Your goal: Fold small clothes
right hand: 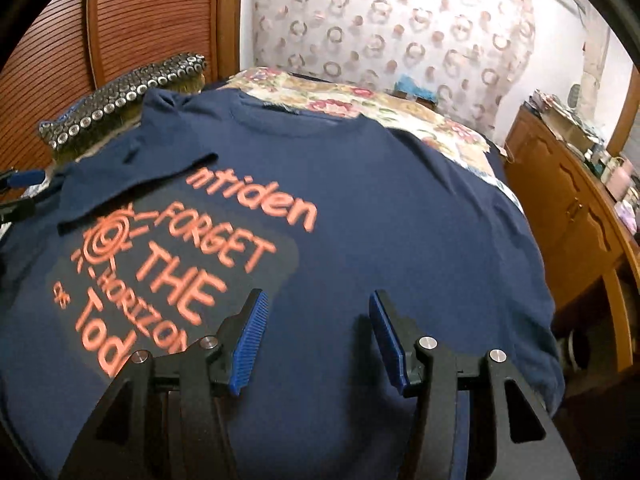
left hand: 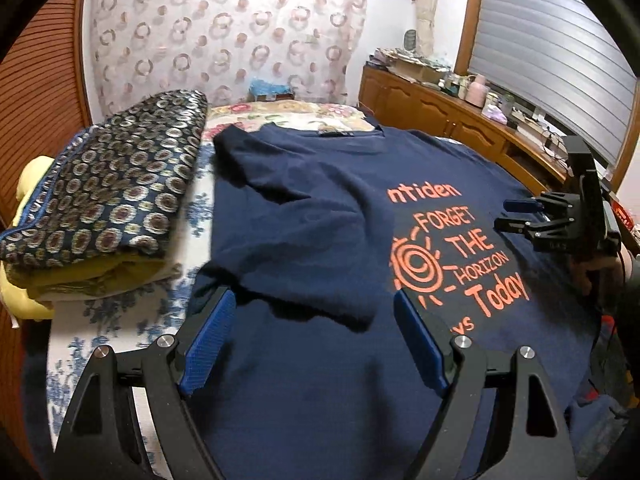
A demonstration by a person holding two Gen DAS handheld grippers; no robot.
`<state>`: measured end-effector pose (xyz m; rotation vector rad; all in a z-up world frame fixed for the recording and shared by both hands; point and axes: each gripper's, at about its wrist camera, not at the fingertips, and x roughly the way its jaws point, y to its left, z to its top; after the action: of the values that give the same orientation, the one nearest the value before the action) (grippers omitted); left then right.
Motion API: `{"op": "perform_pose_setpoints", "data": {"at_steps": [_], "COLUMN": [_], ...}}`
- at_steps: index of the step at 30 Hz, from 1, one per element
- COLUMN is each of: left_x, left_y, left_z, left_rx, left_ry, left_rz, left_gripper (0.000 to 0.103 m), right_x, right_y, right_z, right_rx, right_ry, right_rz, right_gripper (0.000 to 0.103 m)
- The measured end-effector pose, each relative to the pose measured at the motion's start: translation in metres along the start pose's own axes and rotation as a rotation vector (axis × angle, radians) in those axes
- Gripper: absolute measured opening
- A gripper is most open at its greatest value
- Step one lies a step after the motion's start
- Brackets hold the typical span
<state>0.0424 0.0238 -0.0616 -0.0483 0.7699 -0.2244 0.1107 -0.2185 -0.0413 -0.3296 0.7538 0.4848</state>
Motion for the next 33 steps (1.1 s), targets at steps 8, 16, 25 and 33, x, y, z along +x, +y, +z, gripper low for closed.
{"op": "perform_pose_setpoints", "data": {"at_steps": [8,16,25,33], "left_x": [0.01,0.029,0.023,-0.001], "left_y": [-0.01,-0.016,-0.024,-0.037], "left_z": [-0.001,-0.006,-0.005,-0.001], "left_rx": [-0.003,0.012,0.068,0.093], "left_ry": [0.034,0.109,0.098,0.065], "left_rz": [-0.048,-0.046,-0.015,-0.015], "left_gripper": [0.07,0.048,0.012,0.011], "right_x": [-0.008,0.004,0.002,0.002], "right_y": [0.0,-0.025,-0.027,-0.027], "right_z": [0.006,0.004,0.004,0.003], "right_rx": [0.025,0.07,0.069,0.067], "right_ry": [0.009,0.014,0.016,0.016], "right_rz": [0.011,0.05,0.046,0.045], "right_gripper": [0.055,0.059,0.059,0.06]}}
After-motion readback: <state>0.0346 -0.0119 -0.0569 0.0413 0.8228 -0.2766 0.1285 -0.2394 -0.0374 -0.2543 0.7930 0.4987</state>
